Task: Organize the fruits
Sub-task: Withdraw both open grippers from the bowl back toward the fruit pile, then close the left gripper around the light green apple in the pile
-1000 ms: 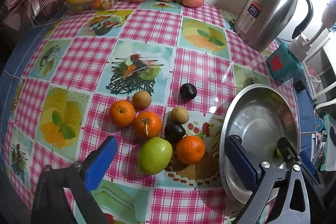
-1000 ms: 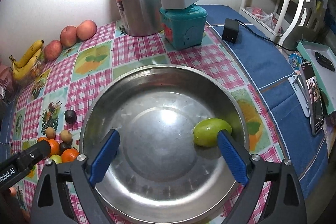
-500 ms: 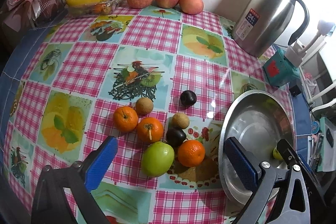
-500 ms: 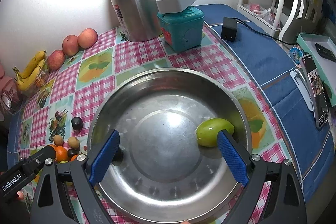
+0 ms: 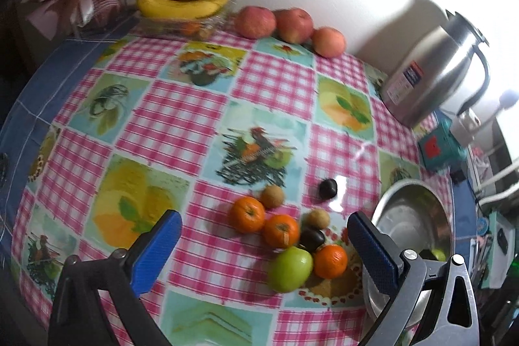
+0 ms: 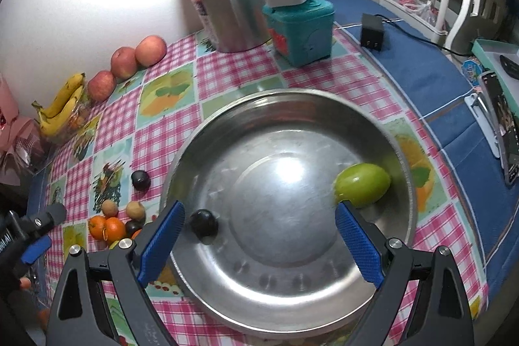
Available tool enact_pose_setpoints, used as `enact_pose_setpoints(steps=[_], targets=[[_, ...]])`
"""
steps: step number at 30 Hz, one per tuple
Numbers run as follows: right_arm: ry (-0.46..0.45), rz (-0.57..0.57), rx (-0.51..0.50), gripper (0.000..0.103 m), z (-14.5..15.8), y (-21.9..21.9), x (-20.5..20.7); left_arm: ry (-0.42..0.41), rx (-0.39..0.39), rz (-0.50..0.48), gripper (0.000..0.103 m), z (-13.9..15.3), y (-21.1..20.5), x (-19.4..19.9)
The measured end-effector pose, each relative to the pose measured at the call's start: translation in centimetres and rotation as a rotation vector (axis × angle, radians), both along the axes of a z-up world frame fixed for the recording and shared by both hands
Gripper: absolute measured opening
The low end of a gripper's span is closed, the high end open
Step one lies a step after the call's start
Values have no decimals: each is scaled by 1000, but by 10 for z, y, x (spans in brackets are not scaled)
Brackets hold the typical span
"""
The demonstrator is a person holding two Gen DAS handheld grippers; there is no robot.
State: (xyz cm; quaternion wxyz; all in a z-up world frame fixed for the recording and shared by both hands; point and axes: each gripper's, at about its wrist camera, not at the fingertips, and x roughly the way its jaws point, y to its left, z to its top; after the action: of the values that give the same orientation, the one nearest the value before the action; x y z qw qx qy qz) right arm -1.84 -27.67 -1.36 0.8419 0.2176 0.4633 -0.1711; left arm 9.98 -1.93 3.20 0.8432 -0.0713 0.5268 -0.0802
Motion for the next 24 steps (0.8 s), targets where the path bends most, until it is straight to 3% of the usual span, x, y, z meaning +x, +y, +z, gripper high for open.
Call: enact_pose_setpoints(steps=[11,24], targets=[[-22,74,53,94,-5,29,18,-3,15,78,103,1,44,12],[-33,160,-11,94,4,71,36,55,5,142,103,-11,67,19]])
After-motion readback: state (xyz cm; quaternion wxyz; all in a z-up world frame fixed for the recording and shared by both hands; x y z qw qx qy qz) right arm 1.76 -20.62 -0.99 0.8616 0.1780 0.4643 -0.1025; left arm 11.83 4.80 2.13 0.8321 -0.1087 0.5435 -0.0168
